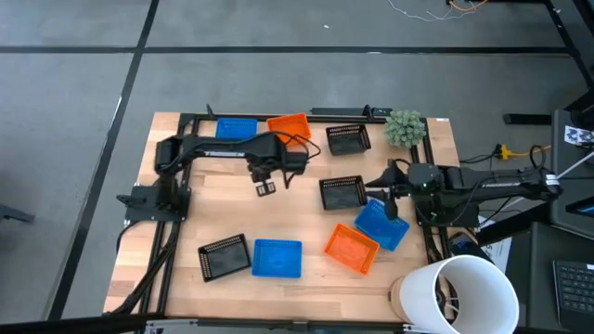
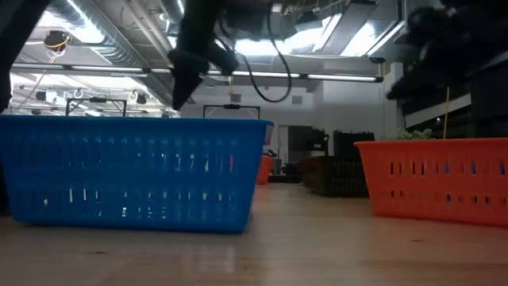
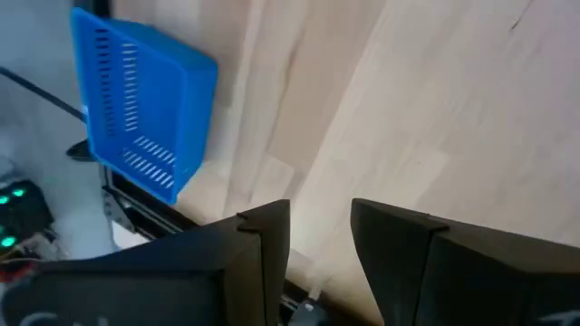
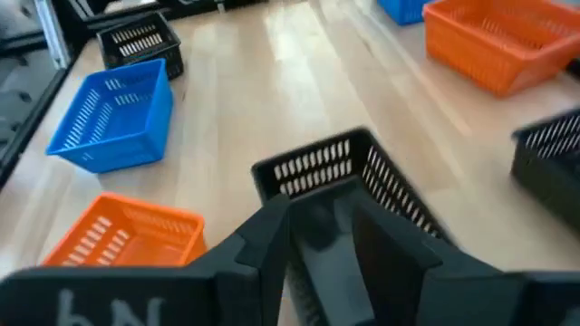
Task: Stack baskets by color
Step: Stack the middle right black bin on the top black bin
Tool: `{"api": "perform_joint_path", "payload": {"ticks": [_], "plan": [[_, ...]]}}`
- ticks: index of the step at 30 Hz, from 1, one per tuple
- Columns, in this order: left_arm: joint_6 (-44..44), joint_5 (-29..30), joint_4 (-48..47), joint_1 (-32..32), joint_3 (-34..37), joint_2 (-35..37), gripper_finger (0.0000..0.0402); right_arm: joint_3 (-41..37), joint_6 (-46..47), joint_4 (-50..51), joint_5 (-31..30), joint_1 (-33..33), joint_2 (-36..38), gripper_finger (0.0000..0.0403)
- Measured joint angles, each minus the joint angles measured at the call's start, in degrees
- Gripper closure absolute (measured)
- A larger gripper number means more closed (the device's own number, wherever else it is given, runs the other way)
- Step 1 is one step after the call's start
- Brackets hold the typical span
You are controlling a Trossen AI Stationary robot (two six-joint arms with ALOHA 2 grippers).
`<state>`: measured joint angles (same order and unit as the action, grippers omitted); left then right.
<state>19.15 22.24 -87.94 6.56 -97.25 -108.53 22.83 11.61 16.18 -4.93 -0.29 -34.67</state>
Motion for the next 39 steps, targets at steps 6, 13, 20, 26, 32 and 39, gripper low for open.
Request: {"api": "perform_joint_path", "payload": {"ticks": [6, 13, 20, 26, 32, 39], "plan": [[5.1, 0.8, 7.3, -2.6, 14.2, 10.5, 0.0289, 13.9, -8.9, 9.0, 0.0, -3.4, -15.7, 0.0281], [11.0, 1.5, 22.3, -4.4, 32.8, 21.6, 0.0289, 29.3, -17.8, 18.3, -0.1, -9.6, -36.6, 0.0281], [15.2, 3.9, 25.9, -8.3, 40.9, 26.7, 0.0289, 37.7, -25.3, 22.6, 4.8, -14.1, -53.1, 0.0281], [16.4, 4.2, 25.9, -8.9, 42.5, 27.3, 0.0289, 41.2, -27.7, 23.7, 5.0, -16.0, -61.7, 0.0281], [16.4, 6.1, 26.0, -8.9, 42.5, 27.3, 0.0289, 41.8, -28.2, 28.0, 5.1, -16.8, -65.9, 0.0281], [16.5, 6.2, 25.9, -8.9, 42.5, 27.3, 0.0289, 41.8, -27.1, 27.6, 5.1, -16.8, -66.0, 0.0281]]}}
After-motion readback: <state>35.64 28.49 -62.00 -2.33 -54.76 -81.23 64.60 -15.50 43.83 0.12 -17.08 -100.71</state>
